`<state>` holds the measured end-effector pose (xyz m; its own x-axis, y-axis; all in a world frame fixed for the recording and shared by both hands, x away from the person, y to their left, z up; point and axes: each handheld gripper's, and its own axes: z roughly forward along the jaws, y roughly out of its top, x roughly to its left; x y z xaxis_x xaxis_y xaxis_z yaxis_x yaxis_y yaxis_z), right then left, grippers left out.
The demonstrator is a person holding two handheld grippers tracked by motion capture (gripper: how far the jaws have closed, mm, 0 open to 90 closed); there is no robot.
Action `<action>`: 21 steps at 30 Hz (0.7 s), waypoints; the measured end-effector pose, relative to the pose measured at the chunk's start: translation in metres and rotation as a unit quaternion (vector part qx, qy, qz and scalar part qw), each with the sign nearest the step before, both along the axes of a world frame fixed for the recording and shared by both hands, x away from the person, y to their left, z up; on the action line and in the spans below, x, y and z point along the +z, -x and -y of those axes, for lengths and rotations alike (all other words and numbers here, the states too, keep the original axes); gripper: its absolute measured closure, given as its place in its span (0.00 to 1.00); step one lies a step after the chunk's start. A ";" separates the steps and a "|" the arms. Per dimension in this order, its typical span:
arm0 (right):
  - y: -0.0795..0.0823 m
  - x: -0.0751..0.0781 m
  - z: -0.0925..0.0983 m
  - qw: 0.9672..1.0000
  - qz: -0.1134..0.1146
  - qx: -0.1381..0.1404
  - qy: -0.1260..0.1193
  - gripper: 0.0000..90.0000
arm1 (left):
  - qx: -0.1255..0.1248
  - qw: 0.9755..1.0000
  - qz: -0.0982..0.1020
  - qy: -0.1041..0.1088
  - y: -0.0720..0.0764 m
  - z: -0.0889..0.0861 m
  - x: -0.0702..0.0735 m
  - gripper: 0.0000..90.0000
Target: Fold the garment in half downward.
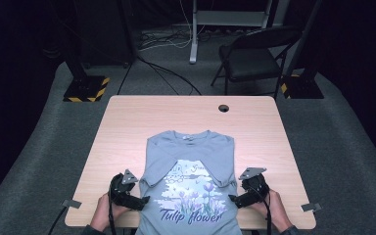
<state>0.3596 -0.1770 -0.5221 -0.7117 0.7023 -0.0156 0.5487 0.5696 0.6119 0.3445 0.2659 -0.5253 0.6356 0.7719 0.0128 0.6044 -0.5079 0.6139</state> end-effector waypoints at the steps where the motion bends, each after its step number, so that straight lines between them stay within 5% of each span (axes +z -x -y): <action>1: 0.000 0.000 0.000 1.000 0.000 0.001 0.000 0.06 | 0.000 1.000 0.000 0.000 0.000 0.000 0.000 0.00; 21: 0.004 0.000 0.000 1.000 -0.002 0.001 0.001 0.06 | -0.002 1.000 -0.002 0.000 0.004 0.000 0.000 0.00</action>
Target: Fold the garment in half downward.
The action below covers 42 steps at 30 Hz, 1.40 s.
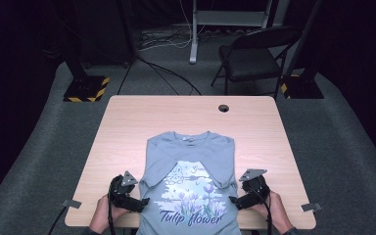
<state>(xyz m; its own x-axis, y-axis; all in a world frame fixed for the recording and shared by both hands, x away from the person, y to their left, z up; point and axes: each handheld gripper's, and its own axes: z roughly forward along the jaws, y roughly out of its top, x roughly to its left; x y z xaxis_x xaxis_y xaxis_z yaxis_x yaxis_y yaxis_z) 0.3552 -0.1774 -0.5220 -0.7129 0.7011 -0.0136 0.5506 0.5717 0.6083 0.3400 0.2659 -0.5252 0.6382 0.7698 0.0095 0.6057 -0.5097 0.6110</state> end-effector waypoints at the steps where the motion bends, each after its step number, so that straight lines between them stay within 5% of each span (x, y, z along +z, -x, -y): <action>1: 0.000 0.000 0.000 1.000 -0.001 0.000 0.000 0.05 | -0.002 1.000 -0.001 -0.002 0.000 0.000 0.000 0.00; 9: -0.006 0.001 0.004 1.000 -0.013 -0.010 -0.004 0.02 | 0.000 1.000 -0.010 0.003 -0.006 -0.003 0.002 0.01; 18: -0.021 0.009 0.010 0.999 -0.012 -0.017 -0.026 0.03 | 0.016 0.999 -0.008 0.045 -0.020 -0.015 0.007 0.01; 42: -0.086 0.020 0.008 0.997 0.003 -0.056 -0.056 0.06 | 0.037 0.997 -0.001 0.070 -0.086 -0.008 0.016 0.02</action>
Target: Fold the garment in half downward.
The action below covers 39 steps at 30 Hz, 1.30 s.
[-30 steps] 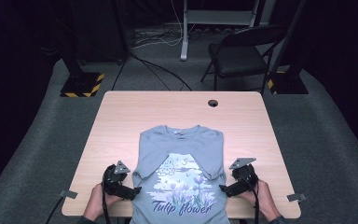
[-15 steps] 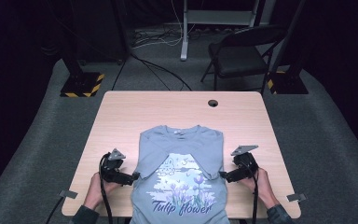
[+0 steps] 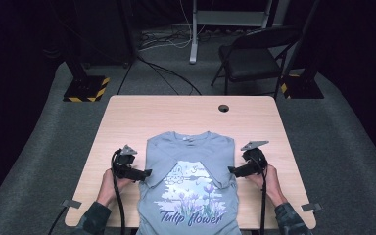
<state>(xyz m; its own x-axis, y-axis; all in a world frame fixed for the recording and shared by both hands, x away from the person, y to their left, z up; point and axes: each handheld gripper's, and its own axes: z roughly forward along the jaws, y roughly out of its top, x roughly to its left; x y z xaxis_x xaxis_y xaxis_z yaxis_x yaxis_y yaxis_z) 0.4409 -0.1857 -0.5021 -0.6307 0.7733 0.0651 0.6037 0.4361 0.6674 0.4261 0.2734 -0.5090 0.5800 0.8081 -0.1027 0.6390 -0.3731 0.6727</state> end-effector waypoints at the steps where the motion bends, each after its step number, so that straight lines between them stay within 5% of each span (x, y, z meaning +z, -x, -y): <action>1: -0.002 0.001 0.000 1.000 -0.001 -0.002 -0.003 0.06 | 0.002 1.000 0.001 0.002 -0.003 0.000 0.000 0.02; 10: -0.019 0.003 -0.003 1.000 0.003 -0.006 -0.014 0.06 | 0.015 1.000 0.003 0.027 -0.021 0.003 0.000 0.03; 39: -0.057 0.001 -0.009 1.000 0.004 -0.021 -0.022 0.08 | 0.048 0.999 0.007 0.012 -0.068 0.008 -0.005 0.04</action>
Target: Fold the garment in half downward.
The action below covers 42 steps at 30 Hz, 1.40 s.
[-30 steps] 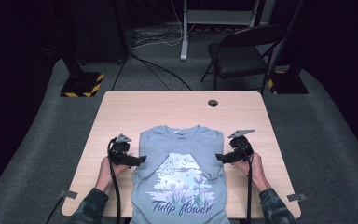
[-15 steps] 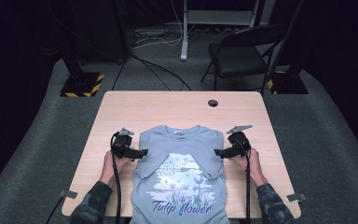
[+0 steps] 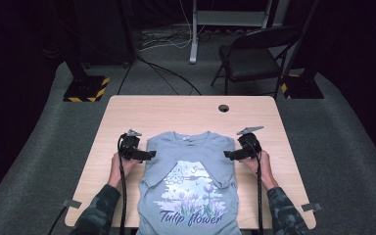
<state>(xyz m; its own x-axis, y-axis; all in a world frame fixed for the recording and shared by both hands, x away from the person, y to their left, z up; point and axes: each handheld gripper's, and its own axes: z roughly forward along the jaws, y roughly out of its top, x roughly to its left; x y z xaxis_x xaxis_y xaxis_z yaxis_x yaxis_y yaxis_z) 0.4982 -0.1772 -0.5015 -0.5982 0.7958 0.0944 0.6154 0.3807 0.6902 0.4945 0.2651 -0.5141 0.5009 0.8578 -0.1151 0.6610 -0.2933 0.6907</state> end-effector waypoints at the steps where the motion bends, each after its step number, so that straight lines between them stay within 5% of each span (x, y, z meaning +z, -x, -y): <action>1: -0.002 0.000 -0.001 1.000 -0.001 -0.001 0.000 0.08 | 0.000 1.000 -0.001 -0.001 -0.001 0.000 0.000 0.04; 20: -0.028 -0.007 -0.004 1.000 -0.011 -0.010 -0.006 0.10 | 0.000 1.000 -0.006 0.003 -0.031 0.002 -0.003 0.07; 42: -0.038 -0.012 -0.001 1.000 -0.012 -0.016 -0.015 0.43 | -0.009 1.000 0.014 -0.021 -0.036 0.007 -0.003 0.38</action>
<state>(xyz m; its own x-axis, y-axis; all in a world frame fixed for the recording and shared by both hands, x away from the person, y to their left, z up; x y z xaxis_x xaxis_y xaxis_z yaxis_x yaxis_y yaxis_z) 0.5362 -0.1761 -0.5137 -0.5692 0.8115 0.1319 0.6432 0.3397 0.6862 0.5304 0.2581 -0.5169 0.5195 0.8519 -0.0655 0.6355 -0.3341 0.6961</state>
